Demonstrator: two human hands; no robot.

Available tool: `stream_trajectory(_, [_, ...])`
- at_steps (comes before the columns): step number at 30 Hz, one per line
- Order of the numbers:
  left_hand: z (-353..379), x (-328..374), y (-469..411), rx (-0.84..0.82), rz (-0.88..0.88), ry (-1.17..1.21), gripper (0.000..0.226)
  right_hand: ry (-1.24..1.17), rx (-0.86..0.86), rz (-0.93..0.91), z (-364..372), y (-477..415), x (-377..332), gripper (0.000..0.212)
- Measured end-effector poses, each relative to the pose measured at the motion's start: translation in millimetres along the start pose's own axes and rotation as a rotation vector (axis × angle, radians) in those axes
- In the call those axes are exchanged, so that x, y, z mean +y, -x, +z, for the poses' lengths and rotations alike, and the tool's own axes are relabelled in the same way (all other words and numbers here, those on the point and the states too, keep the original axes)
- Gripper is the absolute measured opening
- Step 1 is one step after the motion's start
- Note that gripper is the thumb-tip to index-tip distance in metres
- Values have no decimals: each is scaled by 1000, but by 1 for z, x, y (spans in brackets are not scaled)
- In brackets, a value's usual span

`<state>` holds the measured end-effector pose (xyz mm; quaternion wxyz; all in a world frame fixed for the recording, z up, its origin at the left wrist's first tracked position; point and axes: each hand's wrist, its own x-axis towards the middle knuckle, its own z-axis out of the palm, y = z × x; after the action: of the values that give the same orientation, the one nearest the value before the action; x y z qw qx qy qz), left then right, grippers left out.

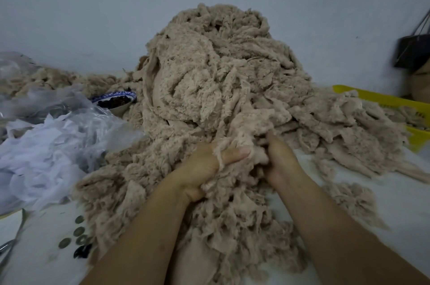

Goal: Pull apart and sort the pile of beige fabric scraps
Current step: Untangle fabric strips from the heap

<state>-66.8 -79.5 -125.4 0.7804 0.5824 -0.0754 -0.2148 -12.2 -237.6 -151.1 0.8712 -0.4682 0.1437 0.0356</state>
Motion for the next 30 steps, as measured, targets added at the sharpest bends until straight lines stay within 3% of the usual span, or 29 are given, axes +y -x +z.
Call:
stream_trajectory(3, [-2, -1, 2, -68, 45, 72, 34, -111, 15, -32, -13, -5, -15, 32])
stream_trajectory(7, [3, -4, -5, 71, 81, 107, 39, 100, -222, -26, 5, 12, 4, 42])
stream_trajectory(10, [0, -3, -7, 134, 165, 157, 43, 194, -347, -38, 13, 17, 14, 69])
stream_trajectory(15, [-4, -2, -11, 241, 238, 245, 28, 462, -201, -299, 7, 18, 9, 40])
stream_trajectory(20, [-2, -7, -13, 341, 271, 13, 27, 819, -270, -566, 11, 21, 13, 32])
stream_trajectory(23, [-1, -6, -13, 379, 283, -33, 34, 745, -227, -679, 9, 26, 9, 38])
stream_trajectory(25, [0, -7, -13, 381, 300, -113, 24, 618, -248, -647, 8, 30, 3, 39])
stream_trajectory(27, [1, -10, -12, 366, 321, -261, 9, 658, -307, -635, 10, 33, 1, 44])
stream_trajectory(30, [3, -11, -11, 310, 320, -311, 12, 758, -255, -655, 12, 29, 6, 39])
